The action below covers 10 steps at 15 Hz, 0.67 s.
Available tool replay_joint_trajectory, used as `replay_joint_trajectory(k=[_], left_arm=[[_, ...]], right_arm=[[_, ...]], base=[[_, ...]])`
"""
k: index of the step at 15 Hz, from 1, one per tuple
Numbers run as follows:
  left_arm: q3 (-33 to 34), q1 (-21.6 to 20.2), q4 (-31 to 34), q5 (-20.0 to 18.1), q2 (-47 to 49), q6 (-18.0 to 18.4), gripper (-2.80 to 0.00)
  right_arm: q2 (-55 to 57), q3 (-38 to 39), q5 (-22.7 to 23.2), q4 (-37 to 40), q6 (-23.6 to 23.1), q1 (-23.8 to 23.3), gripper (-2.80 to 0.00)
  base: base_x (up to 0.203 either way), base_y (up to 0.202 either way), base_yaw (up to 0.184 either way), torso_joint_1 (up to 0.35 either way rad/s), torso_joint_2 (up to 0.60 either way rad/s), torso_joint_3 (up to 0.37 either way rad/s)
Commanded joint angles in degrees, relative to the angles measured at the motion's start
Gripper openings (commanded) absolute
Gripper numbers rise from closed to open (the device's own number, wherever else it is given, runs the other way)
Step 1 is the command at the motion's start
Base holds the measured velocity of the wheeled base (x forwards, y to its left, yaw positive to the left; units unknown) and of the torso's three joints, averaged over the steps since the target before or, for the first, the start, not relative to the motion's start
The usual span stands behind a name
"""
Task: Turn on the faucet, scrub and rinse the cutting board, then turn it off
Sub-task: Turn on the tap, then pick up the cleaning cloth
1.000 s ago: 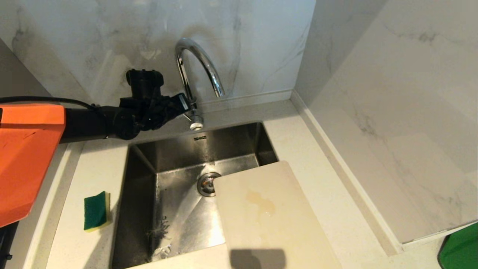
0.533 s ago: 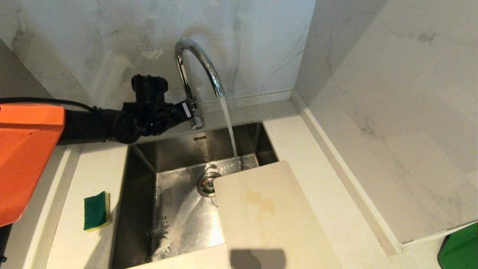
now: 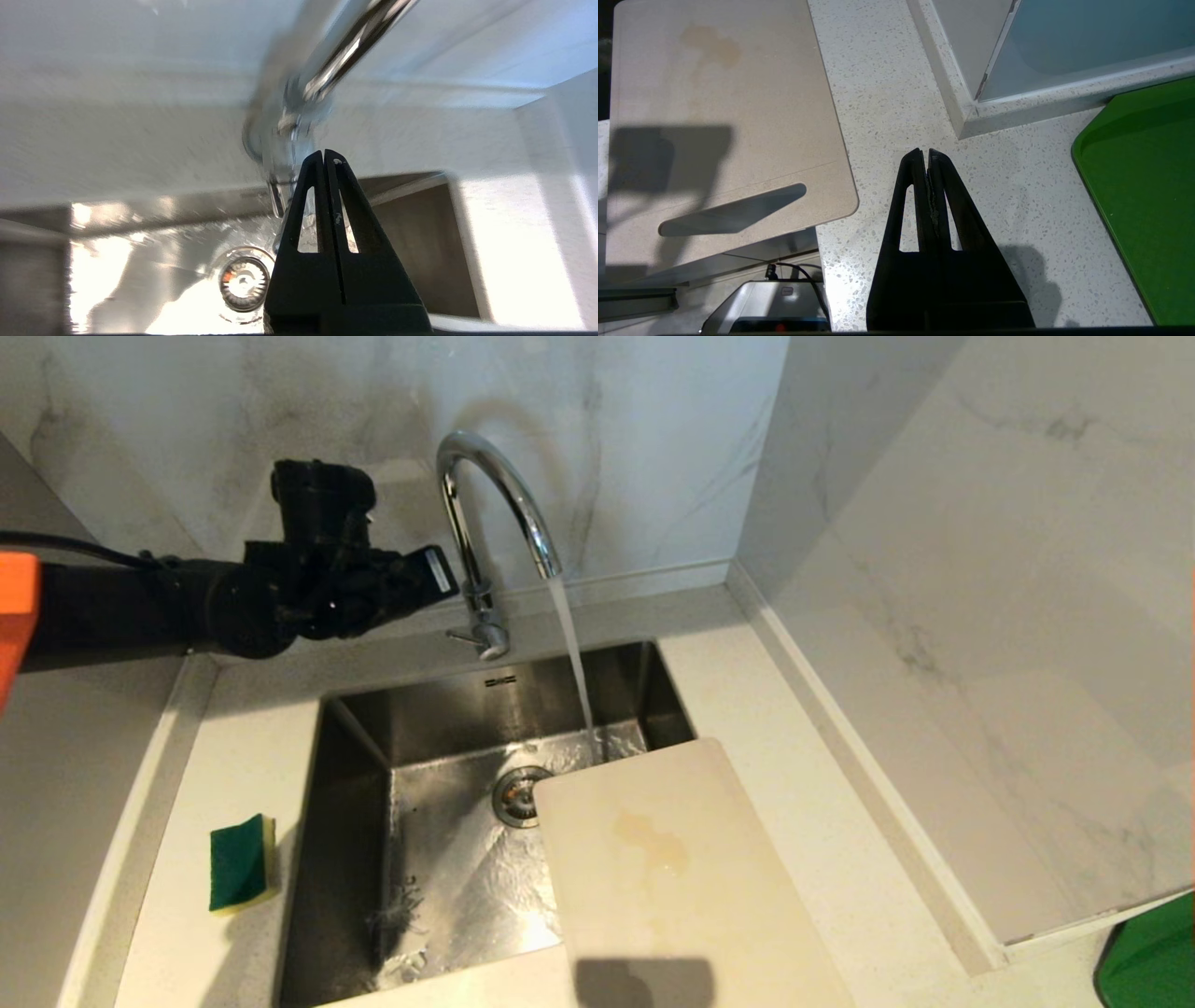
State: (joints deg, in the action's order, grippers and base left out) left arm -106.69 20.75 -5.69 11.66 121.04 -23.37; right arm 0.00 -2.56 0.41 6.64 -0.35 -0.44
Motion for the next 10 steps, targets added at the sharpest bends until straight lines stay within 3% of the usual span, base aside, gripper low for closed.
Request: replay_joint_trajectory(k=[1,6,10], left_arm=[[0.3,0.1,3.4,0.8,-8.7,2.0,-2.8],[3.3,0.5,13.7,4.8,-21.9,4.5,-2.8],[17.6,1.0,21.0,5.0,-32.8,6.6,-2.8]], right_arm=[[0.1,0.0,0.0,0.0,0.0,0.0,-2.8],[0.1,0.0,0.0,0.0,0.0,0.0,-2.8],[0.1,0.0,0.0,0.0,0.0,0.0,-2.8]], base=[[0.0,0.0,0.0,0.0,0.0,0.0],[0.0,0.0,0.0,0.0,0.0,0.0],[0.0,0.0,0.0,0.0,0.0,0.0]])
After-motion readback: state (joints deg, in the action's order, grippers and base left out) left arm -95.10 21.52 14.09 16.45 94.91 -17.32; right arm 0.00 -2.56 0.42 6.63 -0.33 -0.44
